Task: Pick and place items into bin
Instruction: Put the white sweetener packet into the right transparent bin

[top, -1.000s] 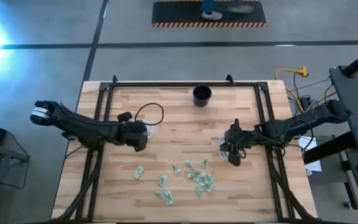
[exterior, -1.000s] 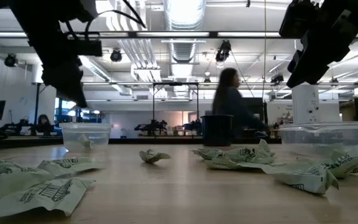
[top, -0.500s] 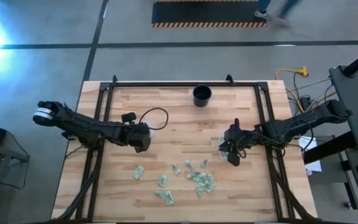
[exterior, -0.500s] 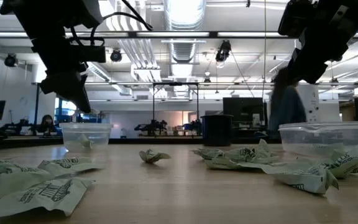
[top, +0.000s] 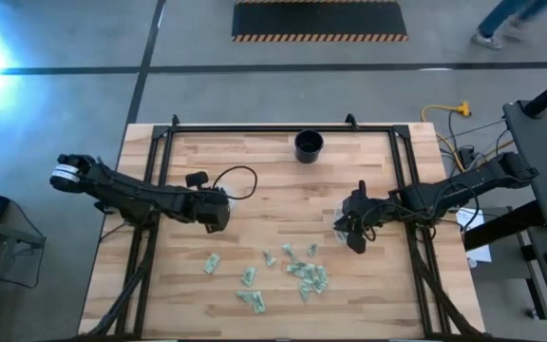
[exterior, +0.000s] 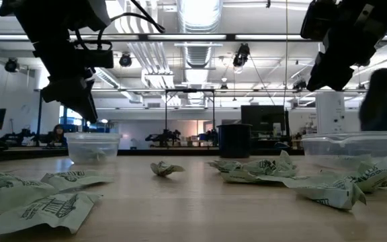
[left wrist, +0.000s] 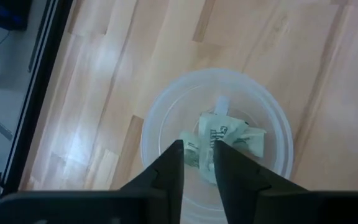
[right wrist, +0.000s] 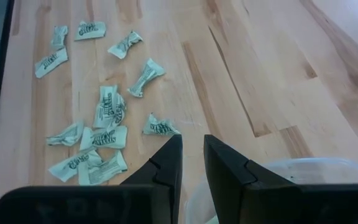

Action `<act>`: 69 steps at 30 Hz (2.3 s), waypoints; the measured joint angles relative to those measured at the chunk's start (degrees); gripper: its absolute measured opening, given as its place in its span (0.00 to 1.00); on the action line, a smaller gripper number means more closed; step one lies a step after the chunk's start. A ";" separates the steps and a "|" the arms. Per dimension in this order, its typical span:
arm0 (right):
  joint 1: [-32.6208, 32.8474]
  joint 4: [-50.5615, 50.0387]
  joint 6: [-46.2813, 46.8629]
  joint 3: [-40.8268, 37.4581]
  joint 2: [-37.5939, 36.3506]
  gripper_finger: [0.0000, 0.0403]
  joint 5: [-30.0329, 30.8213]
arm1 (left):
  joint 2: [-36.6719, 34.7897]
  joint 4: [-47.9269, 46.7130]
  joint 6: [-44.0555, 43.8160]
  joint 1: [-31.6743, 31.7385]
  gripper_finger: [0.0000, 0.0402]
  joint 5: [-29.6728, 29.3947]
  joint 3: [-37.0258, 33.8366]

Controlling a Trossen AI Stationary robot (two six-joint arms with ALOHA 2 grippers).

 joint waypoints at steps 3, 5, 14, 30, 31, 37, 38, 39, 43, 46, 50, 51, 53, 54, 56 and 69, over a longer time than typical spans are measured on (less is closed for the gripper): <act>0.02 2.08 -0.02 0.00 0.00 0.15 -0.68 | -0.08 -0.15 -0.10 0.00 0.20 1.28 0.94; 0.02 4.76 -0.49 0.00 0.00 0.15 -2.45 | -0.36 -0.60 -0.20 0.00 0.20 3.11 2.11; 1.30 12.44 -6.55 0.06 3.28 0.15 -6.47 | -2.41 -0.51 -0.11 -0.15 0.20 6.83 5.16; 1.49 5.26 -13.79 10.47 23.99 0.31 -8.04 | -3.26 -0.03 -0.48 -0.20 0.20 6.92 4.92; 1.40 5.30 -13.79 10.65 24.78 0.32 -8.06 | -3.37 -0.03 -0.48 -0.20 0.20 6.96 4.92; 1.31 5.85 -13.69 10.73 26.69 0.38 -7.62 | -4.25 0.03 -0.52 -0.20 0.20 7.13 4.90; 1.22 5.69 -13.70 10.73 26.86 0.38 -7.61 | -4.40 0.07 -0.52 -0.20 0.20 7.14 4.90; 1.09 5.67 -13.68 10.73 27.05 0.39 -7.61 | -4.48 -0.03 -0.53 -0.20 0.20 7.13 4.90; 0.41 5.61 -13.75 10.73 28.11 0.40 -7.47 | -4.55 0.09 -0.57 -0.20 0.20 7.16 4.91; -0.14 5.67 -13.75 10.73 29.38 0.40 -7.50 | -4.52 0.25 -0.55 -0.20 0.20 7.16 5.46; -0.47 5.77 -13.72 10.73 30.77 0.40 -7.50 | -4.70 0.29 -0.55 -0.20 0.20 7.17 6.63; -0.50 5.76 -13.73 10.73 30.97 0.40 -7.52 | -4.73 0.26 -0.55 -0.20 0.20 7.16 7.00; -0.53 5.89 -13.73 10.73 31.46 0.39 -7.52 | -4.83 0.31 -0.39 -0.20 0.20 7.16 7.63; -0.55 5.87 -13.73 10.73 31.63 0.39 -7.52 | -4.90 0.29 -0.39 -0.20 0.20 7.15 7.88; -0.55 6.30 -13.73 10.71 32.14 0.38 -7.58 | -4.92 0.33 -0.36 -0.20 0.20 7.13 8.29; -0.52 9.75 -13.51 10.95 34.53 0.33 -7.61 | -5.01 1.10 -0.35 -0.20 0.20 6.96 8.51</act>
